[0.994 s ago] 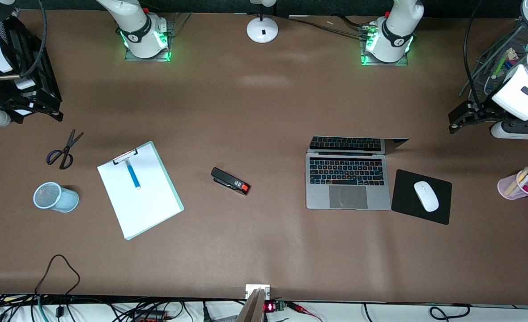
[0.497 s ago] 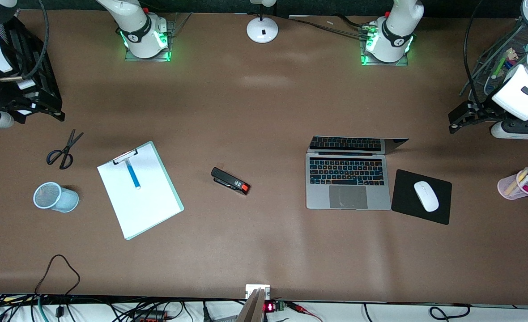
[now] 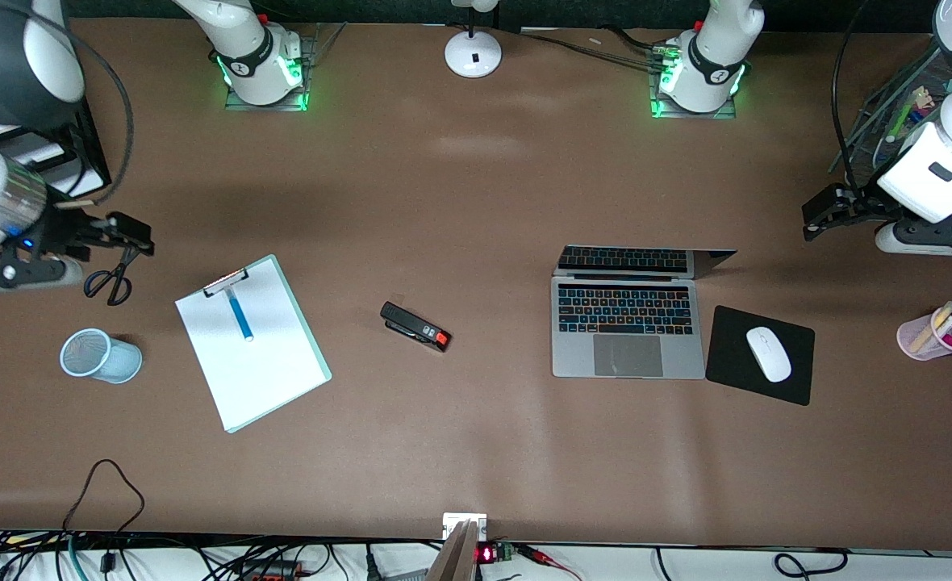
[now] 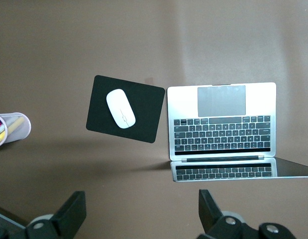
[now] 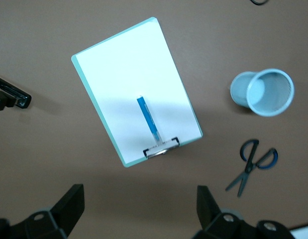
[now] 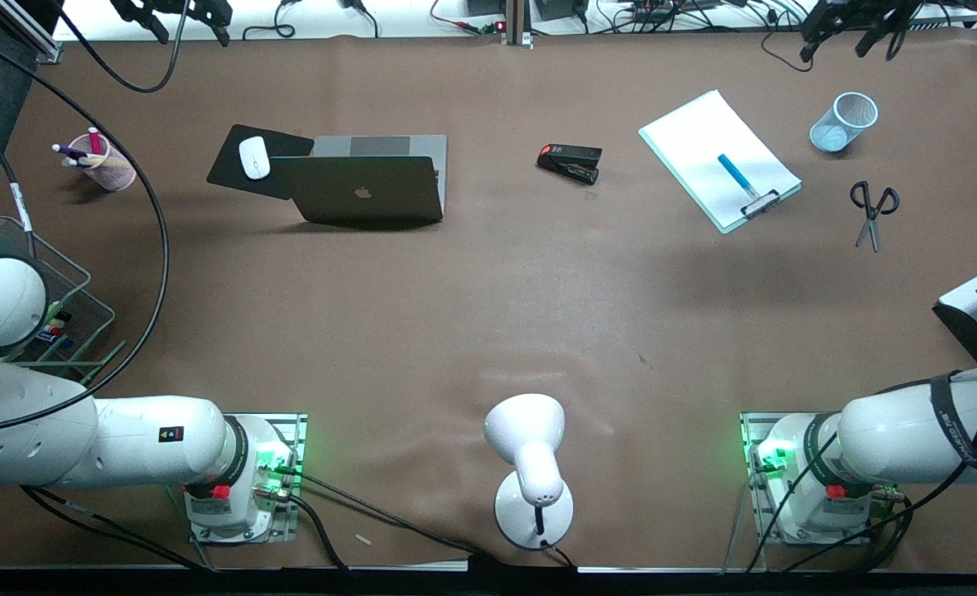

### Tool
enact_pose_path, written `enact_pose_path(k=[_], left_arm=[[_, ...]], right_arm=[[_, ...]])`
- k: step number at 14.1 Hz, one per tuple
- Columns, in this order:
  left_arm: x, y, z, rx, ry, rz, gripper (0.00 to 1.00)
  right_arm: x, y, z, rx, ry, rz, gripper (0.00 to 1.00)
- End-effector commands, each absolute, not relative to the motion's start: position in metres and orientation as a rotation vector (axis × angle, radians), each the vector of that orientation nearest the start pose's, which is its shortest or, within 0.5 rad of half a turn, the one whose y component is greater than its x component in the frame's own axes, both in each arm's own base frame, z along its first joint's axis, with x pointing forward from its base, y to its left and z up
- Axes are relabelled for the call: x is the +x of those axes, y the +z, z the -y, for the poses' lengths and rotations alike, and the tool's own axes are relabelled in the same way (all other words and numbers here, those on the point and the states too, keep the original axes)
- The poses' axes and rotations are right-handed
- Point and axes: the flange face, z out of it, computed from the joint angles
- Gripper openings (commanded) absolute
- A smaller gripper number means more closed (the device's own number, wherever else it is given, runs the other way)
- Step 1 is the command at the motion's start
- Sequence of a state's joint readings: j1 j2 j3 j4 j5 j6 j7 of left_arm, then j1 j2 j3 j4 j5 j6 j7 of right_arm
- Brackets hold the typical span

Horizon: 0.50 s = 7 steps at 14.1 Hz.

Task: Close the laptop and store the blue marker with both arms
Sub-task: 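Reach the right gripper to the blue marker while the left gripper approaches the laptop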

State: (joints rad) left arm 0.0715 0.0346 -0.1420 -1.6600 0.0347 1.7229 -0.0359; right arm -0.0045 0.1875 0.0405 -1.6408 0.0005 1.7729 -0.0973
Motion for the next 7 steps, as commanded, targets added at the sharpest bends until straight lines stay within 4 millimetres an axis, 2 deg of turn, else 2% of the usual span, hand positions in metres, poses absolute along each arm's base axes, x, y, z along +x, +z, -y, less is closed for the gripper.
enact_pose_path(k=[1, 2, 5, 7], left_arm=[[0.579, 0.572, 0.037, -3.133, 0.015, -0.089, 1.0], [0.579, 0.571, 0.036, -3.134, 0.02, -0.087, 0.99], [0.573, 0.567, 0.039, -3.129, 0.104, -0.093, 0.47], [0.569, 0.565, 0.04, -3.125, 0.157, -0.095, 0.19]], right_arm=[[0.619, 0.457, -0.021, -3.103, 0.036, 0.273, 1.0], [0.618, 0.44, -0.022, -3.103, 0.026, 0.276, 1.0], [0.622, 0.394, -0.021, -3.085, 0.096, 0.394, 1.0], [0.631, 0.369, -0.015, -3.073, 0.075, 0.47, 1.0]])
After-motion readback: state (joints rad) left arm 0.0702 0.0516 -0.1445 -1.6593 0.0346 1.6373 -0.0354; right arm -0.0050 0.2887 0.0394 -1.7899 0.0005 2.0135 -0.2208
